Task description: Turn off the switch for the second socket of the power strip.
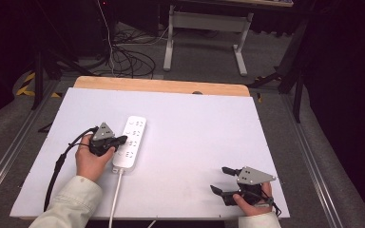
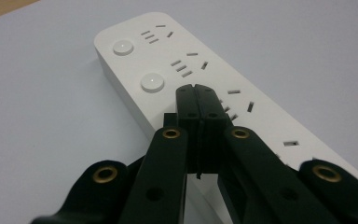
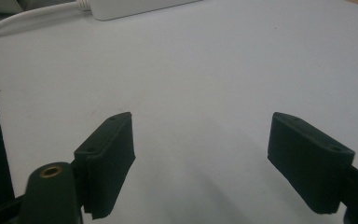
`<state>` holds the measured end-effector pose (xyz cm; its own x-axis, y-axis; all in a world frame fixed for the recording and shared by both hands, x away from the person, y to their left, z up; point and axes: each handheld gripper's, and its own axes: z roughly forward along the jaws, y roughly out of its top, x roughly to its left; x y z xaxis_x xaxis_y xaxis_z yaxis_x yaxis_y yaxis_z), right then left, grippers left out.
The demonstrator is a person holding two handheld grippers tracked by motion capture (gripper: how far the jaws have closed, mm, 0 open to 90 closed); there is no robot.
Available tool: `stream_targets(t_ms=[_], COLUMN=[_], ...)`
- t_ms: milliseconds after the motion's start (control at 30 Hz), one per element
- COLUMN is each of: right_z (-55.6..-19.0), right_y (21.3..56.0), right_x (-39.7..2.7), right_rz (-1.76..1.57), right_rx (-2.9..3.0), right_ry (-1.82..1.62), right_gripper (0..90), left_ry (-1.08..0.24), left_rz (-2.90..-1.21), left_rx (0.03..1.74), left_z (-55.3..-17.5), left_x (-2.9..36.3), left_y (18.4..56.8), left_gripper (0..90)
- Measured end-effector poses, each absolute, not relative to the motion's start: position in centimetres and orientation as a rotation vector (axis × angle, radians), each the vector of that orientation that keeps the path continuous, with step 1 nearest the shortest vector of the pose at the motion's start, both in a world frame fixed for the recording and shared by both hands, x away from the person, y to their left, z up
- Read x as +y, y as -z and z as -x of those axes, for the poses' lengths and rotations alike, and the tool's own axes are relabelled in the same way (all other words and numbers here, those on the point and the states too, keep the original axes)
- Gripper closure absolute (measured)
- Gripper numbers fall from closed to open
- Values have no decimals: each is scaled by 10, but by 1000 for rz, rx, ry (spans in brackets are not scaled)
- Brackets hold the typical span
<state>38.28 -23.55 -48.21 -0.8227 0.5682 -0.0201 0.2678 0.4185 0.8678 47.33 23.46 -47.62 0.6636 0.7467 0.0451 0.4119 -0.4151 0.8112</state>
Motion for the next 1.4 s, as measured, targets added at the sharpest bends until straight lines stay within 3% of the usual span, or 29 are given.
stream_targets(t_ms=[1400], right_z=[-382], right_y=[482], right_x=[-235], right_rz=[-720], right_rx=[2371], right_ry=[-1372], right_gripper=[235], left_ry=[-537], left_rz=[-2070], left_rx=[917], left_z=[-471], left_x=[232], left_y=[477], left_gripper=[900])
